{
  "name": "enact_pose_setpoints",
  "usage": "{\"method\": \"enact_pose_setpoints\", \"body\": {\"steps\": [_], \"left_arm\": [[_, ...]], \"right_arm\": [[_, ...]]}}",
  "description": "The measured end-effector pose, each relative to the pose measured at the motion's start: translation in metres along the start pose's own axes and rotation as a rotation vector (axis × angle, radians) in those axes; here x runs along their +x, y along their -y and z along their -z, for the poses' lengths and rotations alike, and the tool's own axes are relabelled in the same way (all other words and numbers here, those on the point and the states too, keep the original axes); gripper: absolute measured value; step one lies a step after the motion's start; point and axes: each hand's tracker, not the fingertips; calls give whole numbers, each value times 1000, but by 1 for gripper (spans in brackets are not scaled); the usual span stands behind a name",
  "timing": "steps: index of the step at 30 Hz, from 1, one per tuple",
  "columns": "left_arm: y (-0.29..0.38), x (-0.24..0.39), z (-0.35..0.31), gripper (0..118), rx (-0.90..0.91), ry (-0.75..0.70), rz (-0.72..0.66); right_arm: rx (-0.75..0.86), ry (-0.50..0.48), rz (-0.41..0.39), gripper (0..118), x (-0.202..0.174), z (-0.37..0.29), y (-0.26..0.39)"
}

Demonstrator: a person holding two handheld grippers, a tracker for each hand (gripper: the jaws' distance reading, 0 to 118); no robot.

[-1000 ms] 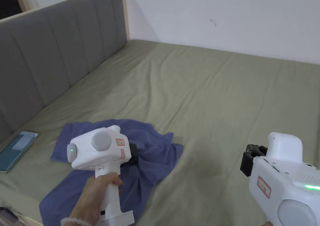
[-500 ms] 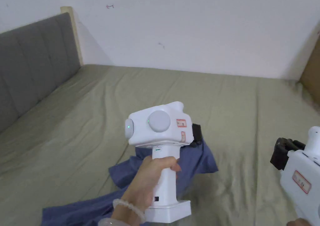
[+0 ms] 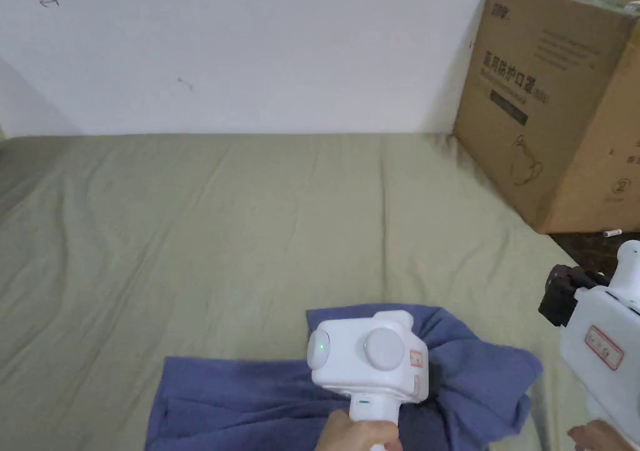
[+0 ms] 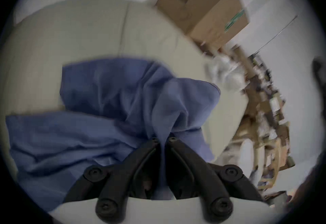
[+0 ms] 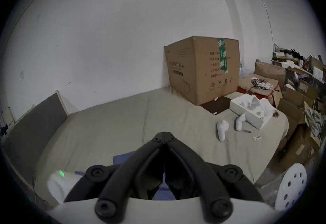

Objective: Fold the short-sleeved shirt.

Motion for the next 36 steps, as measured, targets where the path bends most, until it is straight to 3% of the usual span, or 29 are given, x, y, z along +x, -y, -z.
{"method": "enact_pose_setpoints", "body": {"steps": [2,4,7,9,10,11,12,13,14,19,20,23,29,34,35,36], "left_arm": [[24,-2,21,2,-80,-98,105],[36,-2,26,2,-58,-105,165],[26,4,15,2,-29,-93,142],[22,5,11,11,-26,-93,164],[20,5,8,26,-33,-93,171],[18,5,3,66,-28,-93,174],[17,3,-5,94,-12,-95,175],[15,1,-14,110,5,-88,164],[12,-3,-26,112,52,-81,155],[4,-40,-92,102,204,-152,116],[7,-52,-103,83,239,-176,98],[26,-90,-112,0,233,-309,30],[58,-154,-107,0,148,-355,-99],[21,-192,-126,0,206,-391,-127],[8,-201,-129,17,220,-408,-138],[-2,-209,-131,46,235,-440,-148]], "right_arm": [[-17,0,1,0,0,6,5],[-34,-5,1,0,-1,11,9],[-57,-18,-4,0,-7,16,14],[-66,-27,-12,0,-12,18,15],[-68,-35,-18,0,-14,18,16],[-71,-41,-25,0,-15,18,16],[-74,-44,-32,0,-17,18,16],[-76,-46,-37,0,-20,18,16],[-77,-48,-40,0,-22,18,16],[-90,-95,-45,0,-36,22,19],[-96,-105,-51,0,-40,23,21],[-126,-138,-79,0,-55,29,31],[-187,-190,-107,0,-80,48,53],[-226,-203,-140,0,-93,69,61],[-233,-208,-141,0,-94,73,62],[-242,-212,-137,0,-94,77,63]]}}
